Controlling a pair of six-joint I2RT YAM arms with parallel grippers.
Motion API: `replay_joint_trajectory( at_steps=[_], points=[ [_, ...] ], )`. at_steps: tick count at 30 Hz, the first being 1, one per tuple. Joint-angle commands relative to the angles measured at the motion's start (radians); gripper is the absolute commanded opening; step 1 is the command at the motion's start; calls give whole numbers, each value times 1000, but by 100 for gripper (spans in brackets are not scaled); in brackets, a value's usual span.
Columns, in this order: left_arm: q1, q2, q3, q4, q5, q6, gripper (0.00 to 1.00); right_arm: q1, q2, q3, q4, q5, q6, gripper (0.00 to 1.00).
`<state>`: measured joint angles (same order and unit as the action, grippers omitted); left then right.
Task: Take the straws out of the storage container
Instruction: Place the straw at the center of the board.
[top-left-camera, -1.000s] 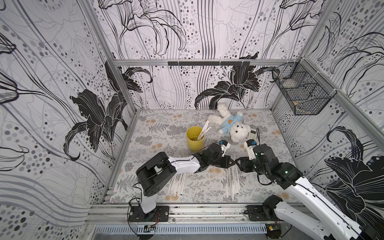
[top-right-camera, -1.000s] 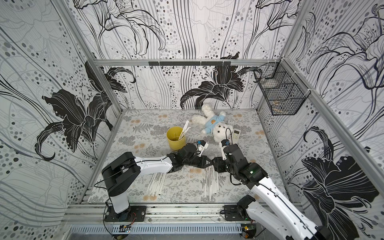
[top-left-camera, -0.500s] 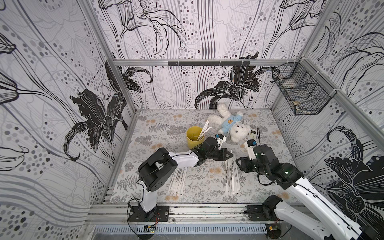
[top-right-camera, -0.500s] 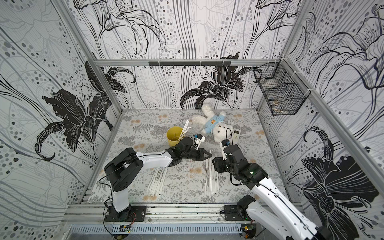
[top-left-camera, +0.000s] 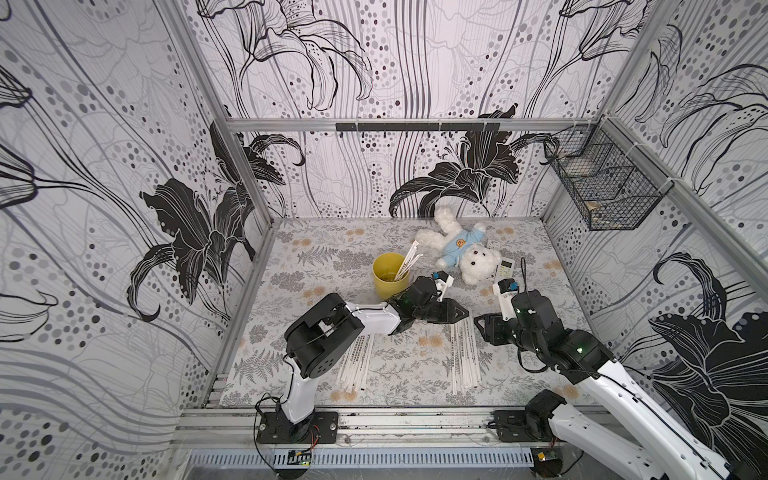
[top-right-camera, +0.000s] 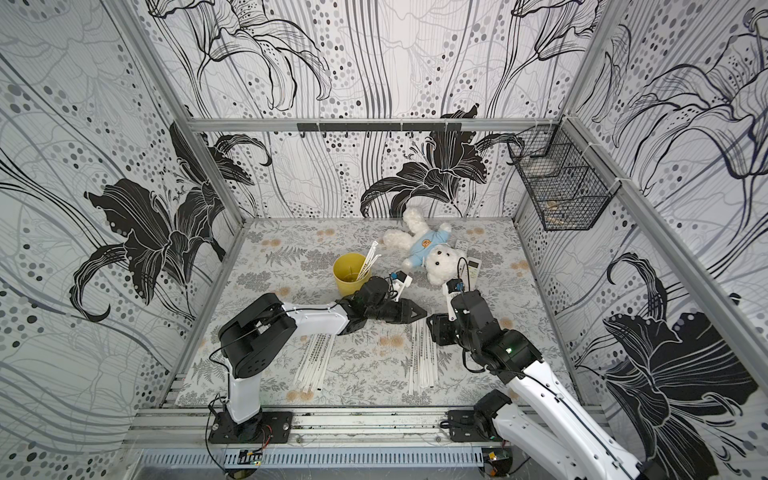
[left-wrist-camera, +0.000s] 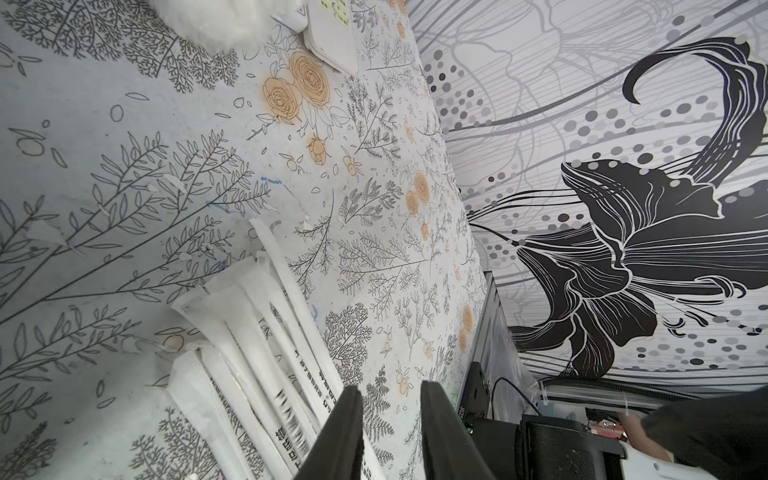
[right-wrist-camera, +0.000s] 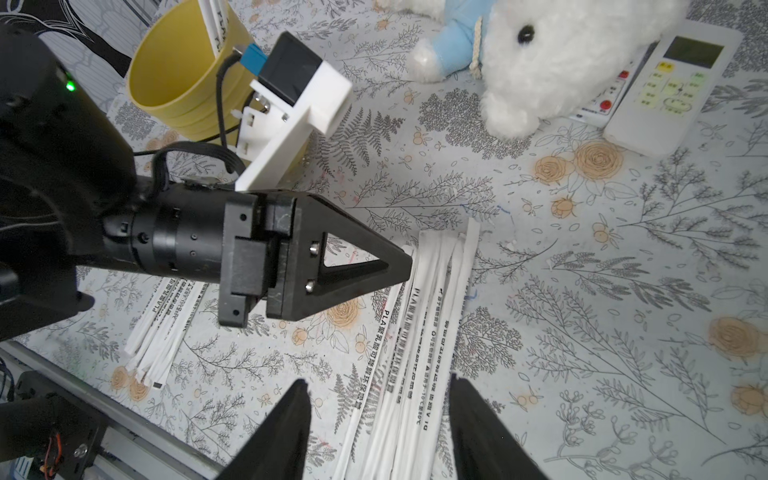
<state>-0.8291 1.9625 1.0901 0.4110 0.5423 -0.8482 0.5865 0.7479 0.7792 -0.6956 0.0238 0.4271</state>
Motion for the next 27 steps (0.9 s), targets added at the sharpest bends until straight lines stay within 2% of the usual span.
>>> replay_joint_trajectory(
  at_steps=[1, 14, 19, 23, 27],
  points=[
    [5, -24, 0, 24, -14, 22, 32, -5, -5, -14, -5, 22, 9, 57],
    [4, -179, -27, -69, -98, 127, 32, -5, 34, -4, 56, 25, -14, 58],
    [5, -275, -39, -125, -145, 213, 32, -5, 36, 0, 170, -17, -52, 58],
    [5, -404, -68, -180, -246, 342, 32, -4, 41, -13, 308, -32, -68, 56],
    [5, -547, -103, -271, -406, 481, 32, -5, 92, -18, 457, -72, -60, 56]
  ],
)
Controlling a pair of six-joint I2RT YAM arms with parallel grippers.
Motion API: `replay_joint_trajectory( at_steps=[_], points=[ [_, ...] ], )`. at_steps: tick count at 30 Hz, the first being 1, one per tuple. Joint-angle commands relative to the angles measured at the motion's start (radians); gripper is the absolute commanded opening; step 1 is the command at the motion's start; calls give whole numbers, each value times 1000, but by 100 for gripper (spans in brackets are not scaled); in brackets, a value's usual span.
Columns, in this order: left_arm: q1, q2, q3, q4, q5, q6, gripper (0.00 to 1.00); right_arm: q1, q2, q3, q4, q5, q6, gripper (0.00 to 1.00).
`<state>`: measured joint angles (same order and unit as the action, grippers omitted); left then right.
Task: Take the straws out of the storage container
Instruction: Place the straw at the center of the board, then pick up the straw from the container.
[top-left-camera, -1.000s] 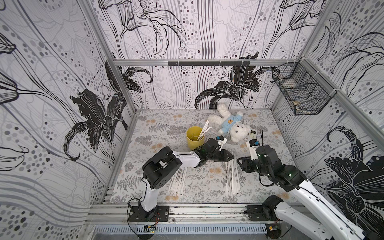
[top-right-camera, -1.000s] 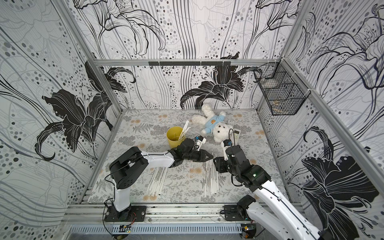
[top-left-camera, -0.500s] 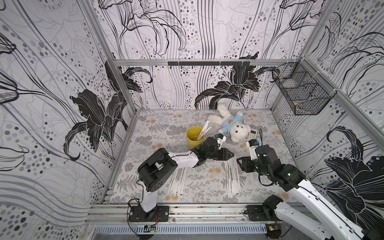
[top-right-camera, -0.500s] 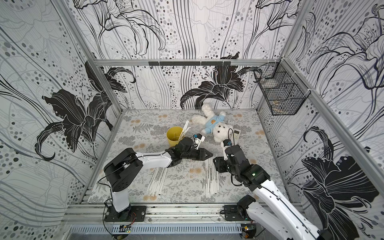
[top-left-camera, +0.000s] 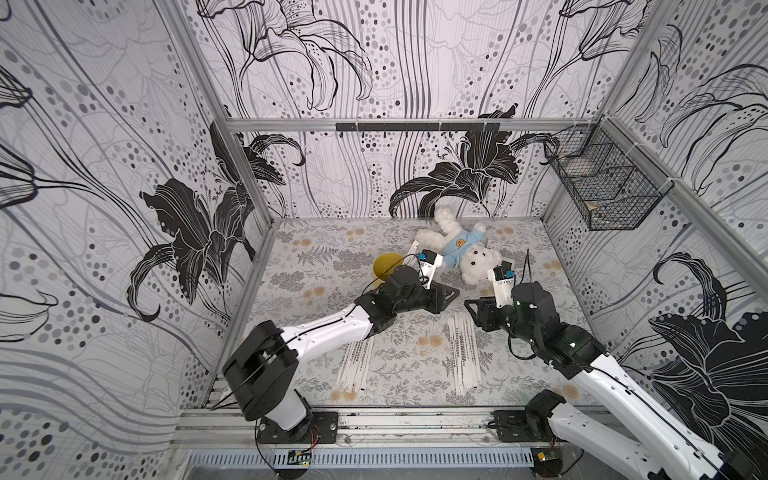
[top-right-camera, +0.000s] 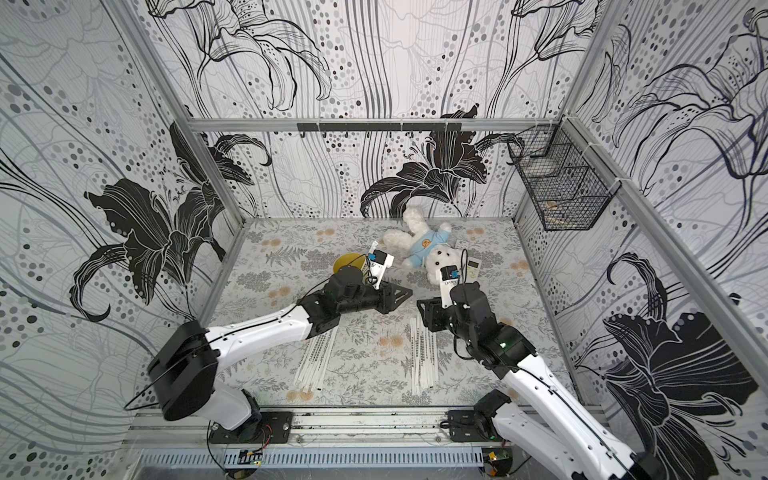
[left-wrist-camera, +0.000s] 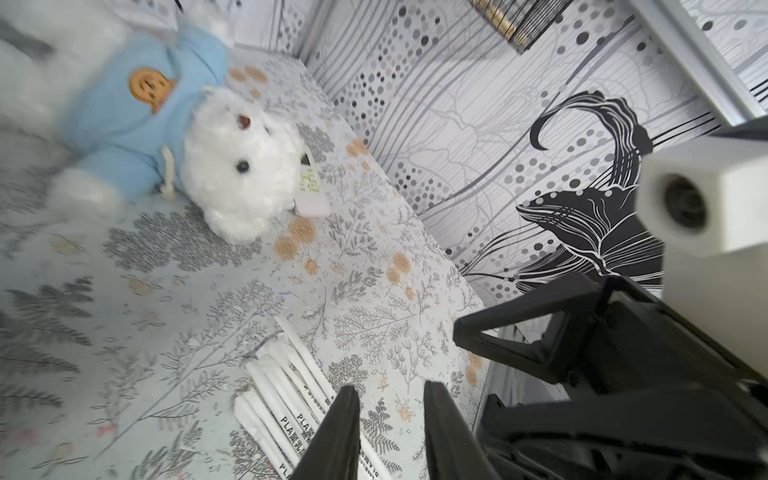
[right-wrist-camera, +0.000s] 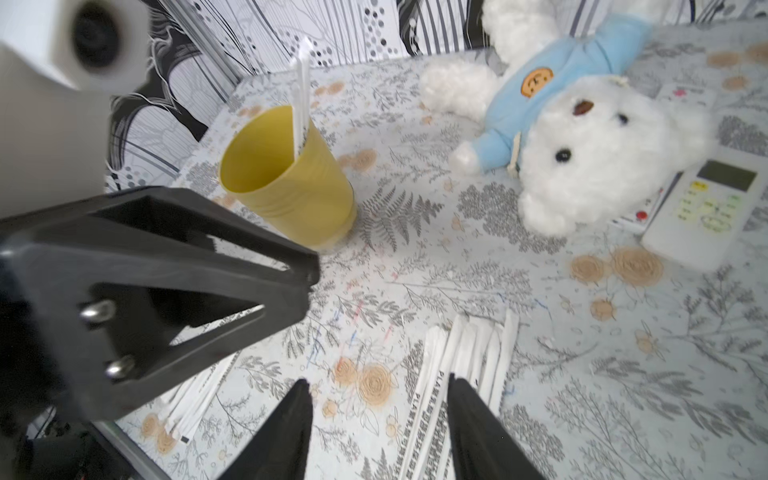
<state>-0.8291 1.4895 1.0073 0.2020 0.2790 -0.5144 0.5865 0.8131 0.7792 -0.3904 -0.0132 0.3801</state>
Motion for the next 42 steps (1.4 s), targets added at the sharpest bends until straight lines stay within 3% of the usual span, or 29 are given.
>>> replay_joint_trajectory(
  at_steps=[1, 10, 16, 28, 42],
  points=[
    [5, -106, -30, -80, -179, 182, 32, -5, 45, -13, 184, -44, -9, 56],
    [5, -344, -181, -110, -397, 303, 32, -4, 205, 17, 423, -87, 10, 53],
    [5, -434, -323, -18, -500, 354, 32, 0, 355, 54, 552, -112, 29, 53],
    [5, -349, -330, -35, -567, 387, 32, 12, 670, 225, 656, -194, 44, 53],
    [6, -353, -352, 0, -600, 404, 38, 16, 796, 324, 611, -165, 23, 44]
  ],
)
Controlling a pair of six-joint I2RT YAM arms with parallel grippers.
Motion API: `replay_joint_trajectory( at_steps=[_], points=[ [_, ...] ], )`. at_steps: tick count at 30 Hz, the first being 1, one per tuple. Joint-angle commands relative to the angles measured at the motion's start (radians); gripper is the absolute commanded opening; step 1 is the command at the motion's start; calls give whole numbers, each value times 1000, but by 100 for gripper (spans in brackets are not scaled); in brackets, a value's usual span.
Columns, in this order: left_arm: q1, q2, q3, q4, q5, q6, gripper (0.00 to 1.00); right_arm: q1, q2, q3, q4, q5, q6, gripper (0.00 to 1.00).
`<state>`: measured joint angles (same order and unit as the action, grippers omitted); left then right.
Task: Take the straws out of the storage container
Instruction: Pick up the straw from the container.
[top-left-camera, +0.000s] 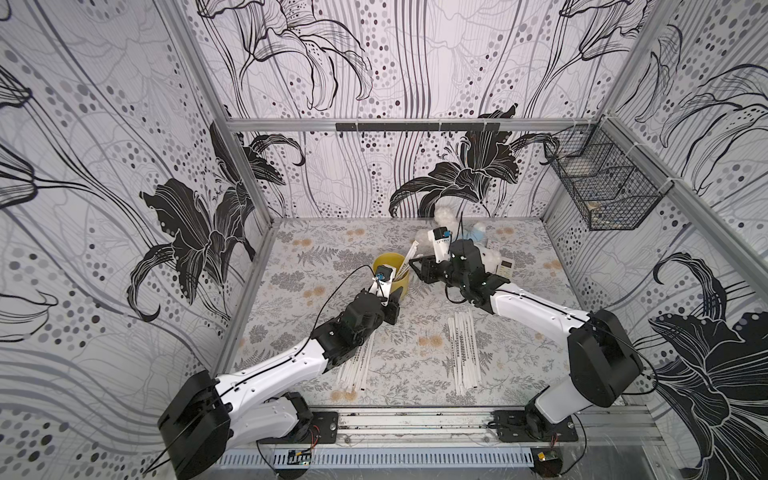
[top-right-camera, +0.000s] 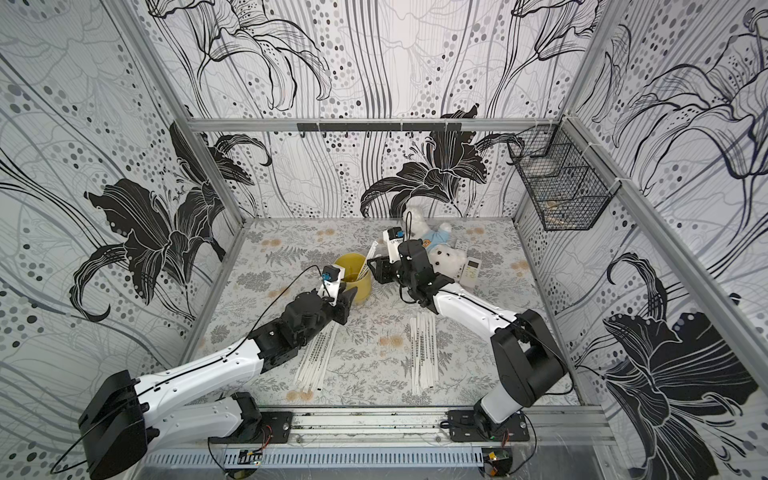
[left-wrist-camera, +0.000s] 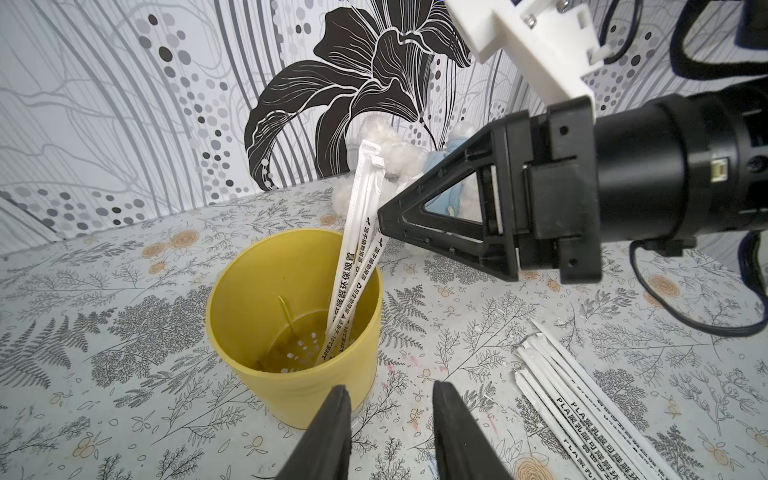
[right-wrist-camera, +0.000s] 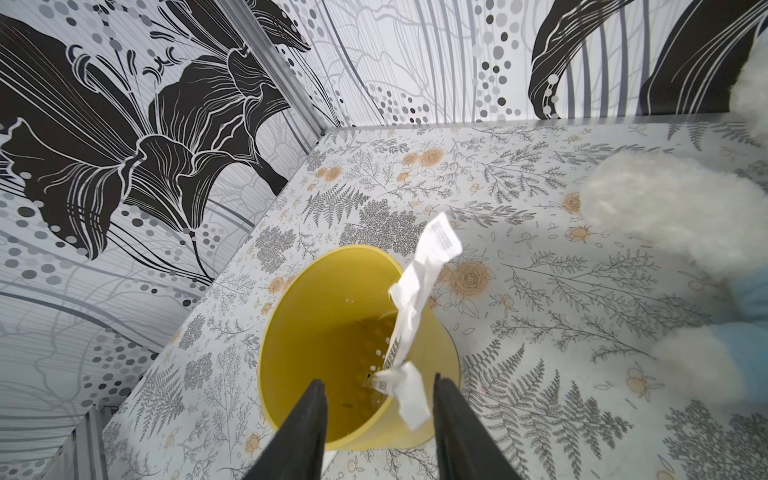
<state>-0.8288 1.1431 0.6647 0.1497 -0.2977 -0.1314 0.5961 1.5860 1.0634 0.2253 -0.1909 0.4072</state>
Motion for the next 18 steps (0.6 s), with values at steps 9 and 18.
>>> replay_joint_trajectory(
  at_steps=[9, 18],
  points=[
    [3, -3, -1, 42, -4, 21, 38, 5, 42, 68, -28, 19, 3, 24],
    [-1, -12, -1, 39, -8, 22, 38, 7, 1, 56, -78, 22, 7, 14]
  ],
)
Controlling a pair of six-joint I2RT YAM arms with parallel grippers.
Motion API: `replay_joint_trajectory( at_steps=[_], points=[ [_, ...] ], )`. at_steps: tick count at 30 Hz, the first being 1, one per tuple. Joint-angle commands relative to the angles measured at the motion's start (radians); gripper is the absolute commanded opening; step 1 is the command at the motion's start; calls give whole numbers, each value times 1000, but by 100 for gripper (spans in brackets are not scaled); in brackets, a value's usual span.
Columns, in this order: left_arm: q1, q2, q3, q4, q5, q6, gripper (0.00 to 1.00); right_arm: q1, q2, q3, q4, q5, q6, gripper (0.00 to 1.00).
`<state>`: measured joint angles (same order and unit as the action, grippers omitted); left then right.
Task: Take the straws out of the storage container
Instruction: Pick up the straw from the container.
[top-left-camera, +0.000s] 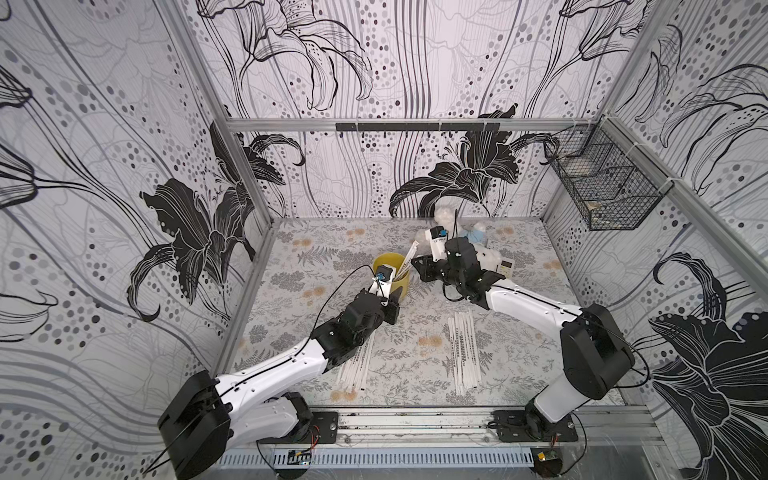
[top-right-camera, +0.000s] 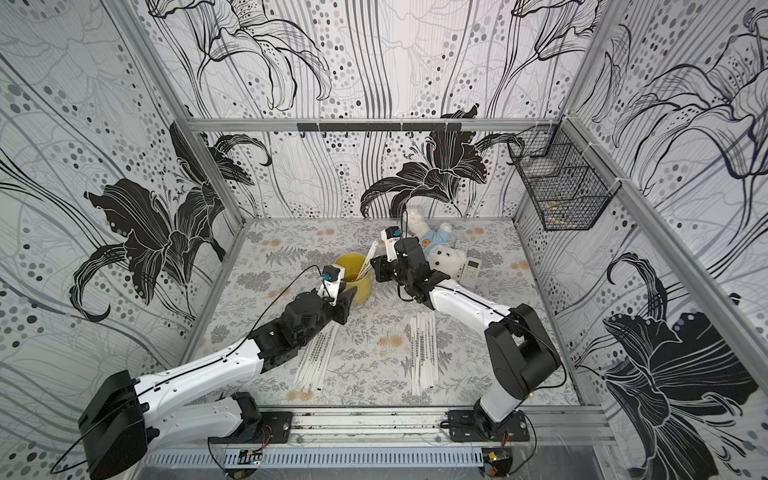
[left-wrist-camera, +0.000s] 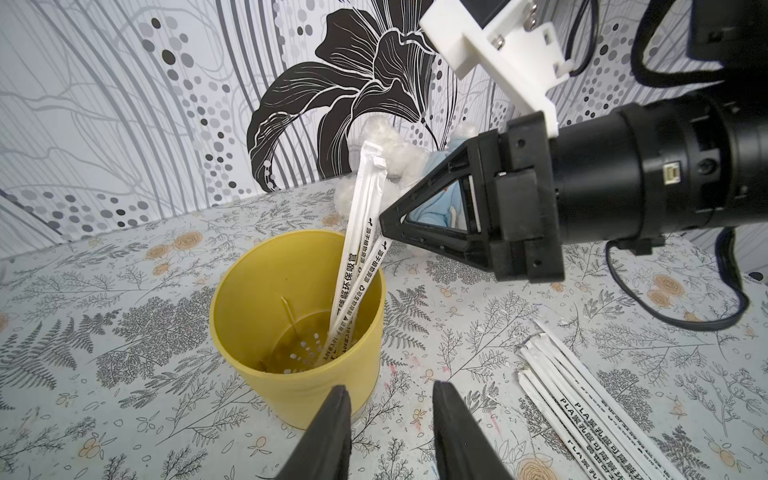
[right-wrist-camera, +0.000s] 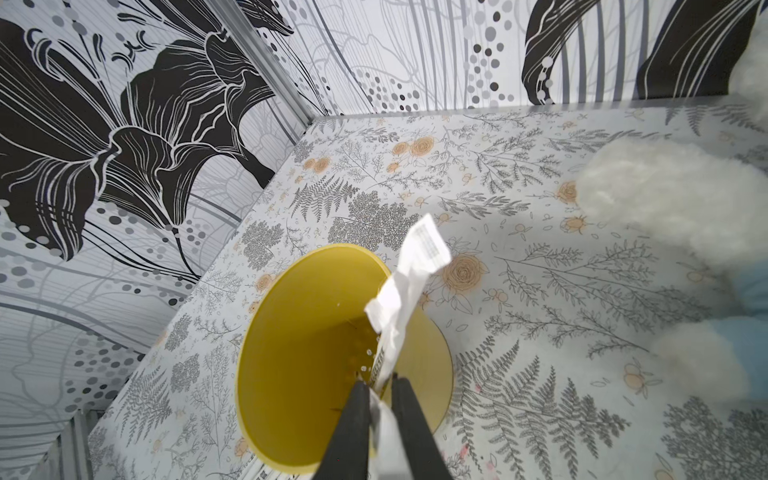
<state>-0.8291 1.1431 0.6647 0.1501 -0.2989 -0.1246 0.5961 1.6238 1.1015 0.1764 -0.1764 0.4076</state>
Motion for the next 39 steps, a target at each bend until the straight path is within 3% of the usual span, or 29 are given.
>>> replay_joint_trajectory(
  at_steps=[1, 6, 29, 39],
  points=[
    [-1, -14, -1, 39, -8, 16, 38, 8, -41, 18, -33, 7, 7, 14],
    [-1, -13, -3, 44, -6, 16, 38, 9, -63, 24, -65, 12, -4, 7],
    [-1, -80, -23, 59, -10, 11, 38, 51, -207, 164, -322, 46, -51, 6],
    [-1, -134, -29, 70, -20, 8, 38, 73, -272, 230, -413, -20, -85, 4]
  ],
)
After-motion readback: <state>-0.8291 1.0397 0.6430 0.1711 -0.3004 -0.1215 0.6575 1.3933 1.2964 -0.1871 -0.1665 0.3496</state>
